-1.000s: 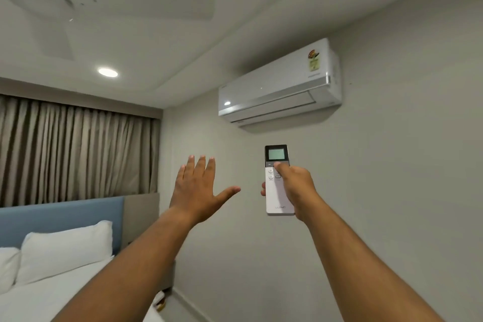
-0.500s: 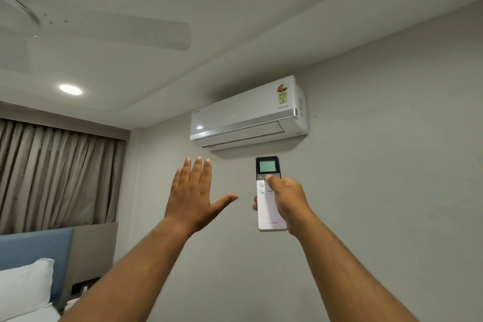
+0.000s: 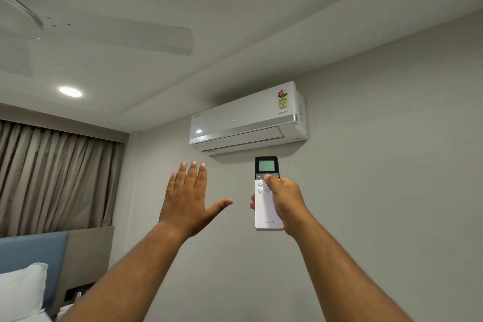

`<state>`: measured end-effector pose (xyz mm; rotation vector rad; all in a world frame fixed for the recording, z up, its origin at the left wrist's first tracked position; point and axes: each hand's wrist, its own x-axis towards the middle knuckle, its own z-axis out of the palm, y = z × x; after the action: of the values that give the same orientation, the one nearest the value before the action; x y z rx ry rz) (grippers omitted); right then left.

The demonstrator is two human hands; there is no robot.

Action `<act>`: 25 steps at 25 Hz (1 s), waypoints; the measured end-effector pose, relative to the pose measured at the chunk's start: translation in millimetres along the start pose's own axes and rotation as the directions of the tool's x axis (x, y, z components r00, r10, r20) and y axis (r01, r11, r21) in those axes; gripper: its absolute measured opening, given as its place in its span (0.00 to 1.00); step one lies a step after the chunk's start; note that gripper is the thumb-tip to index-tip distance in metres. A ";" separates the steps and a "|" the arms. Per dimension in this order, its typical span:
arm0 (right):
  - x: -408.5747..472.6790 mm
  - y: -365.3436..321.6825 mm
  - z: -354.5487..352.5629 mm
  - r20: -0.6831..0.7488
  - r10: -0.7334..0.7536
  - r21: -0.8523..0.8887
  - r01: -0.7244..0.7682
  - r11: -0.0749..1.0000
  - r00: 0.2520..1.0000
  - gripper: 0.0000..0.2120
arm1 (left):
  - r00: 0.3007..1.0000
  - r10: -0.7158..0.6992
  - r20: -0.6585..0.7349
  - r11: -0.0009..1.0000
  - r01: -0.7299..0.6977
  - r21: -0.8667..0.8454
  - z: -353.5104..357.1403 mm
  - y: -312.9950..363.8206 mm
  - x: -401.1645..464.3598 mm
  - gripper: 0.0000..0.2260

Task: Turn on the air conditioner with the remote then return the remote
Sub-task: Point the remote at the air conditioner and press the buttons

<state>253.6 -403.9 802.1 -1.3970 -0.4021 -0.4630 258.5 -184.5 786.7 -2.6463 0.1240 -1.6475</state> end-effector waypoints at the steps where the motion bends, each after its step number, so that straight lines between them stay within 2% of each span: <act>1: 0.2 0.1 -0.2 0.015 0.004 0.019 -0.004 1.000 1.000 0.12 | 1.000 0.000 -0.001 1.000 0.000 0.004 0.4 -0.6 0.3 0.52; 10: -1.0 -1.2 6.8 0.089 0.039 0.125 -0.050 0.991 0.995 0.11 | 1.000 0.002 -0.005 1.000 -0.002 0.015 3.6 -9.4 3.0 0.52; 15: 0.1 -3.7 9.5 0.091 0.047 0.101 -0.056 0.993 0.995 0.13 | 1.000 0.000 -0.006 1.000 0.001 0.006 1.7 -13.6 3.6 0.51; 25: 2.8 0.2 10.6 0.075 0.049 0.057 -0.053 0.997 0.996 0.11 | 1.000 0.000 0.000 1.000 0.000 0.001 -5.9 -16.2 2.8 0.52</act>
<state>256.1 -393.5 804.8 -1.3670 -0.4360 -0.3561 255.3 -168.5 792.9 -2.6456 0.1231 -1.6475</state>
